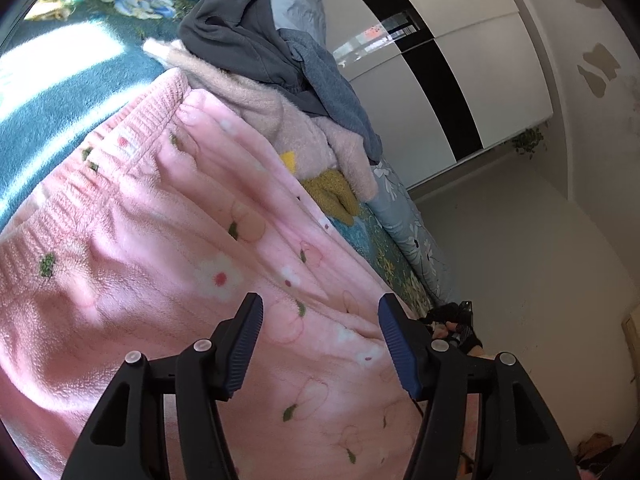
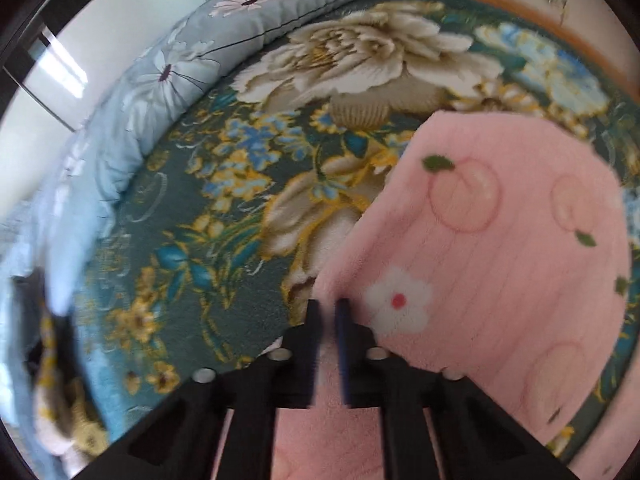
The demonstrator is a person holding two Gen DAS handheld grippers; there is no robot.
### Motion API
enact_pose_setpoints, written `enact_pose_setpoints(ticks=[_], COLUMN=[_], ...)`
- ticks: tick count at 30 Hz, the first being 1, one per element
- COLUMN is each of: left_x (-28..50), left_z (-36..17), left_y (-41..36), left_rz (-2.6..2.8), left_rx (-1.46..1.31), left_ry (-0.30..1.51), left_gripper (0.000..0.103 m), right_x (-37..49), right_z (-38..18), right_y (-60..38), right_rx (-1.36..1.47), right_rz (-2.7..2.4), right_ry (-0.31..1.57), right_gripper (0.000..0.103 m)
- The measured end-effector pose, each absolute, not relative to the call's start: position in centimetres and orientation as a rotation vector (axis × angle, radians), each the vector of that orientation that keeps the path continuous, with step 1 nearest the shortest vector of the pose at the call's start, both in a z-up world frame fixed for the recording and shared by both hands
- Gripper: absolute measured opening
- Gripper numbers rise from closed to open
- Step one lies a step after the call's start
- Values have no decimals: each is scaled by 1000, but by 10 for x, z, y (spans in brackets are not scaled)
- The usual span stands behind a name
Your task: Fold clothes
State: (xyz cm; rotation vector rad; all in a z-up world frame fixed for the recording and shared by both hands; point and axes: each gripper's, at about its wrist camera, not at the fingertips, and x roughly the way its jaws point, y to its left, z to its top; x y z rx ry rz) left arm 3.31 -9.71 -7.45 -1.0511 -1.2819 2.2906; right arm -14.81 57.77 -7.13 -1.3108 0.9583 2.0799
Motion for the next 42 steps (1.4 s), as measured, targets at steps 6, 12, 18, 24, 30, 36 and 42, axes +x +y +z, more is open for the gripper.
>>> enact_pose_setpoints(ticks=[6, 12, 18, 24, 30, 36, 42], left_x=[-40, -141, -175, -187, -188, -172, -122], left_z=[-55, -81, -111, -111, -125, -118, -69], left_y=[-98, -95, -92, -90, -82, -83, -100], left_rz=[2283, 2200, 2127, 2203, 2299, 2340, 2266], left_rx=[-1183, -1372, -1757, -1794, -1956, -1876, -1544], left_ry=[-1426, -1665, -1777, -1761, -1680, -1638, -1668], left_gripper=[61, 60, 60, 60, 25, 16, 3], right_x=[-124, -118, -111, -108, -107, -99, -66], right_z=[-50, -29, -22, -28, -27, -23, 10], right_y=[584, 576, 575, 577, 579, 583, 591], right_rx=[-1291, -1312, -1337, -1354, -1366, -1350, -1217], right_rz=[2255, 2385, 2478, 2498, 2508, 2519, 2608], right_ry=[1035, 974, 921, 926, 918, 936, 1071], right_gripper=[4, 4, 4, 4, 4, 4, 4])
